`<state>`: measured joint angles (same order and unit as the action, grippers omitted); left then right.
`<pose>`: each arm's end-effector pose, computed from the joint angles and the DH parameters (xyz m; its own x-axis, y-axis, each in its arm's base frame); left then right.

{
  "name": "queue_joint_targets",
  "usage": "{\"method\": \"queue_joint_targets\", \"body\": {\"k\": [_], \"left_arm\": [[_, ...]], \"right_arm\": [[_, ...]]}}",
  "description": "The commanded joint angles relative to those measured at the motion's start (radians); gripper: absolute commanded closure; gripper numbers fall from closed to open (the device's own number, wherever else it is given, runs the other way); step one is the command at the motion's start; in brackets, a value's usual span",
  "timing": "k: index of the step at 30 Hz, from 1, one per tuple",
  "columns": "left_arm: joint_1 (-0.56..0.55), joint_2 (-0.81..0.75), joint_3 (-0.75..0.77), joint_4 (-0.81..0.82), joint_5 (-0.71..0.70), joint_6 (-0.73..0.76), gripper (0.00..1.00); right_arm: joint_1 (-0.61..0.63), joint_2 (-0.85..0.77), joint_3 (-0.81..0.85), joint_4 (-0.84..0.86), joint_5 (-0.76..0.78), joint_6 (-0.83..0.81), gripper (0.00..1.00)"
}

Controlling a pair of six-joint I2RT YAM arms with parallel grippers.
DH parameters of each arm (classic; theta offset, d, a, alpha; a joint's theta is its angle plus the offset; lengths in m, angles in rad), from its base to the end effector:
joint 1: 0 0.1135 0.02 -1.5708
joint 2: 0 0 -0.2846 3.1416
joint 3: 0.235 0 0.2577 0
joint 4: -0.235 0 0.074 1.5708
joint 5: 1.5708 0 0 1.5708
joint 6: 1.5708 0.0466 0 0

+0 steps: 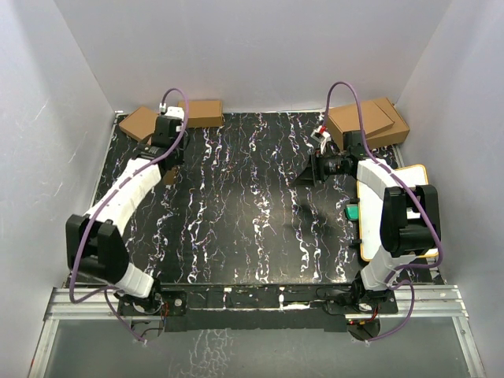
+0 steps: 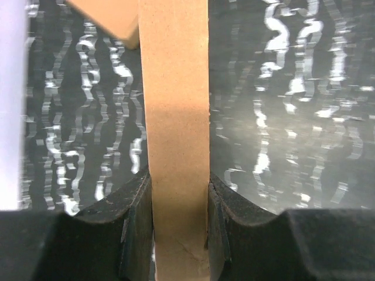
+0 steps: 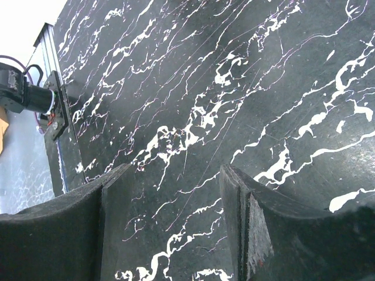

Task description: Fold the paper box

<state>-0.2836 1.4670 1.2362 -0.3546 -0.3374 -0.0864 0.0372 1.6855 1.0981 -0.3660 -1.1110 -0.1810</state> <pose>0.3370 -0.0822 0.3325 -0.5284 0.0692 -0.8462 -0.0466 0.9928 0.1103 0.3475 0.0547 0.2301 -0.7052 -0.1062 -0.7010 -0.6729 0.4118 0.6146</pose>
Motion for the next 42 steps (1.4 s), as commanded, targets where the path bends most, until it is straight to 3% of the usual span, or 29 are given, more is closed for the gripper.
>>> {"method": "queue_joint_targets", "body": {"k": [1,6,7,11,12,14,16,23,26,29,32,35,37,42], "left_arm": [[0.030,0.093,0.100,-0.119,-0.259,0.193,1.00],[0.135,0.208,0.113,-0.092,-0.327,0.214,1.00],[0.159,0.247,0.127,-0.091,-0.334,0.199,0.91],[0.185,0.459,0.306,-0.194,-0.498,0.126,0.14],[0.184,0.511,0.376,-0.275,-0.535,0.064,0.05],[0.178,0.573,0.504,-0.411,-0.541,-0.039,0.03],[0.154,0.560,0.524,-0.442,-0.515,-0.069,0.03],[0.033,0.238,0.342,-0.324,-0.359,-0.073,0.03],[0.026,0.007,0.205,-0.214,-0.064,-0.093,0.03],[0.033,-0.241,-0.017,0.062,0.353,-0.161,0.03],[0.046,-0.413,-0.165,0.329,0.565,-0.309,0.03],[0.072,-0.440,-0.098,0.353,0.624,-0.377,0.03],[0.082,-0.419,0.002,0.332,0.672,-0.396,0.03],[0.084,-0.364,0.207,0.304,0.766,-0.444,0.03]], "right_arm": [[-0.002,-0.029,0.000,0.045,-0.040,-0.026,0.35],[-0.003,-0.025,-0.001,0.047,-0.042,-0.026,0.35],[-0.002,-0.023,-0.001,0.048,-0.043,-0.025,0.35],[-0.003,-0.019,-0.003,0.048,-0.043,-0.024,0.35],[-0.003,-0.020,-0.003,0.048,-0.043,-0.024,0.35],[-0.004,-0.023,-0.003,0.047,-0.037,-0.027,0.35],[-0.005,-0.025,-0.003,0.045,-0.033,-0.031,0.35],[-0.005,-0.041,0.021,-0.013,0.012,-0.111,0.35],[-0.007,-0.071,0.038,-0.054,0.055,-0.171,0.35],[-0.007,-0.135,0.074,-0.087,0.173,-0.240,0.35],[-0.007,-0.231,0.169,-0.091,0.356,-0.346,0.28],[-0.012,-0.295,0.322,-0.103,0.511,-0.429,0.01],[-0.032,-0.266,0.509,-0.153,0.533,-0.366,0.02],[-0.077,-0.207,0.859,-0.211,0.512,-0.003,0.02]]}}
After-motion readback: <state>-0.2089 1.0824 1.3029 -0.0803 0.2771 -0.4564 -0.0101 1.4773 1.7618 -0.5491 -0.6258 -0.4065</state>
